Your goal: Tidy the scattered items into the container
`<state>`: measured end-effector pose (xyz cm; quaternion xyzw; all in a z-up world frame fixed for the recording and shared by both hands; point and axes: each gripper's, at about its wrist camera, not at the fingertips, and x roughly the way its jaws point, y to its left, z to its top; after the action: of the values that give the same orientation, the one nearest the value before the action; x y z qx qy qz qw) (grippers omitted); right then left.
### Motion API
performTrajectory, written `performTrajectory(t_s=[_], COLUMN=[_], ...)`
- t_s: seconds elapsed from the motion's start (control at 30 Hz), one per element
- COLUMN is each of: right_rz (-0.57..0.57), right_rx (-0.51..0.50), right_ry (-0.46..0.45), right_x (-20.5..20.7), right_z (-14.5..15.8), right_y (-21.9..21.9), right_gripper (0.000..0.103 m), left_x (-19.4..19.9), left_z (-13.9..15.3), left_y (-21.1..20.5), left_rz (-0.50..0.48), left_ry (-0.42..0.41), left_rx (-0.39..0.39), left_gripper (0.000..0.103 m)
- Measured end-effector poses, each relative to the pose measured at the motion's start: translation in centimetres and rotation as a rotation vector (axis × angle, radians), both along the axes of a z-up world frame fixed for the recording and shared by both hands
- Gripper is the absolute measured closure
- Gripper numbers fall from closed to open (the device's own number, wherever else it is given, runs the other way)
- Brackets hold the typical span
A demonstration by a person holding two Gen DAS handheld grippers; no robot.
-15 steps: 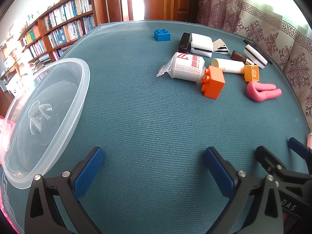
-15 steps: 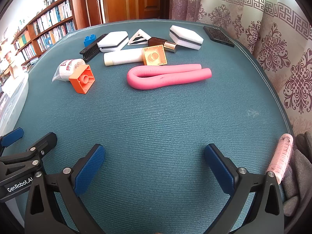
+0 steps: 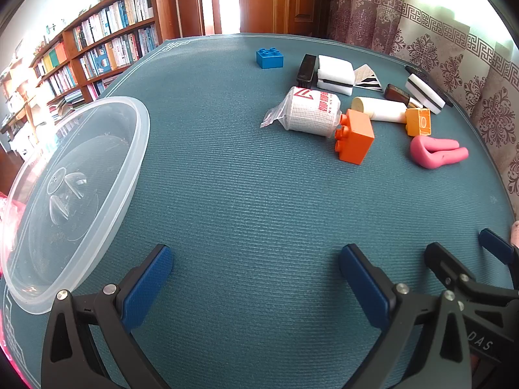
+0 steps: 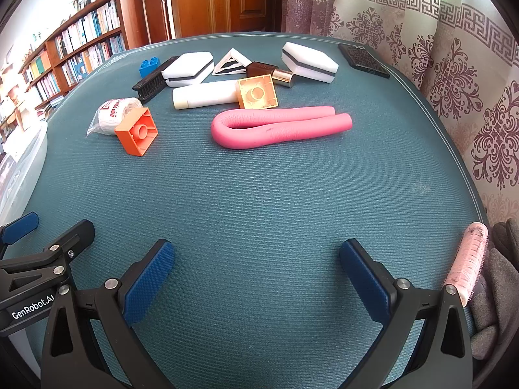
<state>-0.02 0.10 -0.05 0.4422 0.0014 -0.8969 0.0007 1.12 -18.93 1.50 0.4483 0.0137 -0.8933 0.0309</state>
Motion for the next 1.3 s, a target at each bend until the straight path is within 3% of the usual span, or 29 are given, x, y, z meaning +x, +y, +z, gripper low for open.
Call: performTrajectory(t_s=[1.3], right_rz=[-0.008], right_rx=[-0.035], right_ry=[0.000], right_x=[1.0], right_z=[0.5], right_y=[1.3], right_gripper=[0.000], left_x=[0.0], left_z=[0.3], left_y=[-0.1], left_rz=[-0.001], left_ry=[-0.004], left_rx=[0.000], left_gripper=[0.000])
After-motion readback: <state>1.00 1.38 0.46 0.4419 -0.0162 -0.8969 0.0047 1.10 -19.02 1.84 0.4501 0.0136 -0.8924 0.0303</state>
